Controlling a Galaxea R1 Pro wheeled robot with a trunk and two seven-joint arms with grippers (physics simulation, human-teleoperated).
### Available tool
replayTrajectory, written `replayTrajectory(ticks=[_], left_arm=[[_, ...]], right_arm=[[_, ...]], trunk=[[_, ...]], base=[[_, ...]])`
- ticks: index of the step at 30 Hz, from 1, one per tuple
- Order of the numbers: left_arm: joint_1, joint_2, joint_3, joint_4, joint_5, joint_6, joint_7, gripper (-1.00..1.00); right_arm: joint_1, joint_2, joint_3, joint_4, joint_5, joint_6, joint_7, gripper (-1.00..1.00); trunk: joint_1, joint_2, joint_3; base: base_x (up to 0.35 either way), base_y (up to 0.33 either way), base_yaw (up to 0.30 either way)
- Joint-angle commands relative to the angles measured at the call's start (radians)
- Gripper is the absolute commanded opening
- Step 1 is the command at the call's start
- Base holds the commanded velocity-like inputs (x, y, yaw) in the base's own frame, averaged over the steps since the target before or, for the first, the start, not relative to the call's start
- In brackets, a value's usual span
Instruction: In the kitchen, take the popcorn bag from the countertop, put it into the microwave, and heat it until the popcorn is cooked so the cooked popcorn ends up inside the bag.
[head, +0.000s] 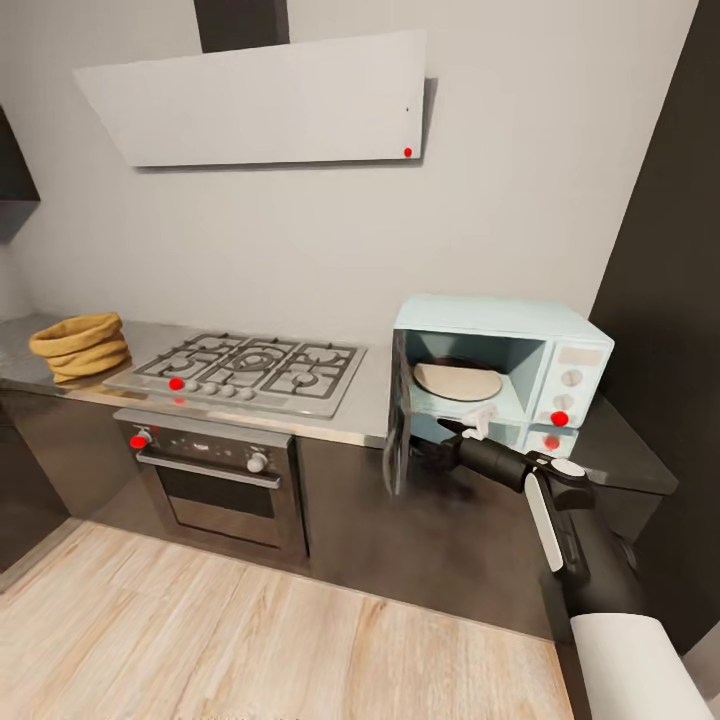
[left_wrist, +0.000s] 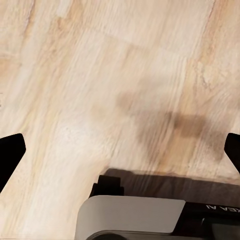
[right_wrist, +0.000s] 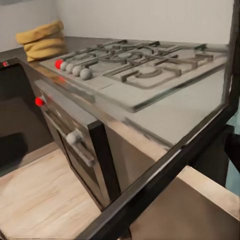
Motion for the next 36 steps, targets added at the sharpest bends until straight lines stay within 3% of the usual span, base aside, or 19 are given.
replayTrajectory(ticks=[1, 13, 36], left_arm=[[-0.001, 0.000, 0.002, 0.001, 0.001, -0.003, 0.000, 1.00], [-0.001, 0.000, 0.003, 0.001, 0.001, -0.003, 0.000, 1.00], [-0.001, 0.000, 0.002, 0.001, 0.001, -0.003, 0.000, 1.00]], right_arm=[[-0.001, 0.000, -0.001, -0.001, -0.002, 0.008, 0.004, 1.00], [0.000, 0.000, -0.001, 0.000, -0.001, 0.008, 0.004, 1.00], [0.000, -0.001, -0.004, -0.002, -0.001, 0.008, 0.004, 1.00]], trunk=[[0.000, -0.001, -0.001], [0.000, -0.001, -0.001], [0.000, -0.001, -0.001]], base=[[0.000, 0.000, 0.226], [0.000, 0.000, 0.112], [0.000, 0.000, 0.018]])
